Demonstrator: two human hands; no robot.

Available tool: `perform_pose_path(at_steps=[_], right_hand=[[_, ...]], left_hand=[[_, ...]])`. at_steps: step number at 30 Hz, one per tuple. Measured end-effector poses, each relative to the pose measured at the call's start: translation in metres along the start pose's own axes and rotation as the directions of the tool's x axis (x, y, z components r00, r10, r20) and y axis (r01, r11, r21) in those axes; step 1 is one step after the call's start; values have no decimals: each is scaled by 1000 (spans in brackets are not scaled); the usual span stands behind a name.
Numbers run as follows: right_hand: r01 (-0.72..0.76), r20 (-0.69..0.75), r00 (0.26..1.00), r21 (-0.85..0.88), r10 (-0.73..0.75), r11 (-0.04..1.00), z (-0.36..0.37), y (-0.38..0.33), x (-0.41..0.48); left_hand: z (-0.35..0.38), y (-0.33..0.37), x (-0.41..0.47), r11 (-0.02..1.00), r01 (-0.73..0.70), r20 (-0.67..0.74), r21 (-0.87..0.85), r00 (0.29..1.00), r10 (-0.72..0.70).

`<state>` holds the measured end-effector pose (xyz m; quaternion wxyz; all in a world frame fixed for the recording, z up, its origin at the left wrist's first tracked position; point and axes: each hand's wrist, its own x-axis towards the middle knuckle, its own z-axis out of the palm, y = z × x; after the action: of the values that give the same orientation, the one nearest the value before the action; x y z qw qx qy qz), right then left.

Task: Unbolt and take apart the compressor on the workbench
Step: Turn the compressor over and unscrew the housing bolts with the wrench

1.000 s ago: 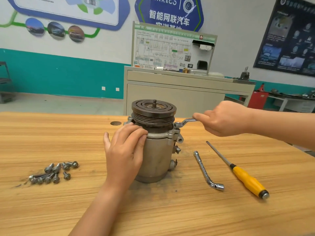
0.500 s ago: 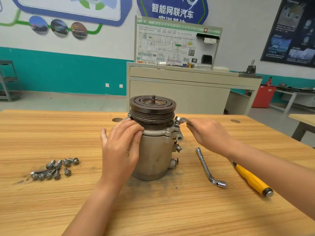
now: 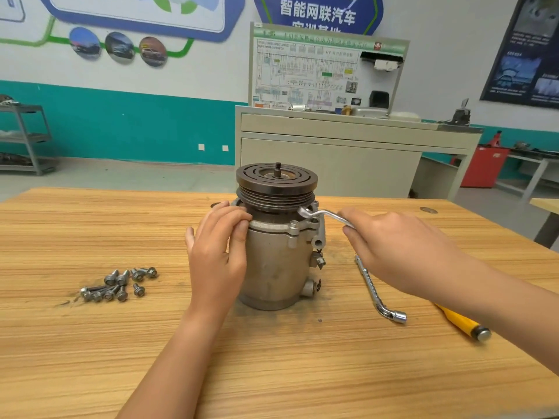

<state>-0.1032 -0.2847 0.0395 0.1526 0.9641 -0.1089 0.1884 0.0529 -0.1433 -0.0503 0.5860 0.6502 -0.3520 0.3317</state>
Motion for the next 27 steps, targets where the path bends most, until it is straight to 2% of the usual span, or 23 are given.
perform_pose_path(at_steps=[6,9,11,14,16,20,27], right_hand=[[89,190,982,-367,-19,926,-30,-37,0],[105,326,945,-400,34,911,-45,-53,6],[80,324,944,-424,69,902,-47,-57,9],[92,268,963,-432,30,897,-39,-49,7],[131,227,973,-455,-28,881,-30,-36,9],[220,245,963,-494,-109,841,-20,-8,30],[193,92,981,-396,-170,898,14,-1,59]], left_hand=[[-5,-3,0,994,9,57,-112,998,-2],[-5,-4,-1,989,59,96,-136,994,-46],[-4,-3,-2,988,72,103,-135,993,-58],[-4,-2,-2,986,95,114,-138,990,-80],[-5,-2,-3,984,105,126,-144,988,-87],[-5,-3,-3,985,103,142,-136,986,-83],[-5,-6,-2,987,93,140,-128,987,-75]])
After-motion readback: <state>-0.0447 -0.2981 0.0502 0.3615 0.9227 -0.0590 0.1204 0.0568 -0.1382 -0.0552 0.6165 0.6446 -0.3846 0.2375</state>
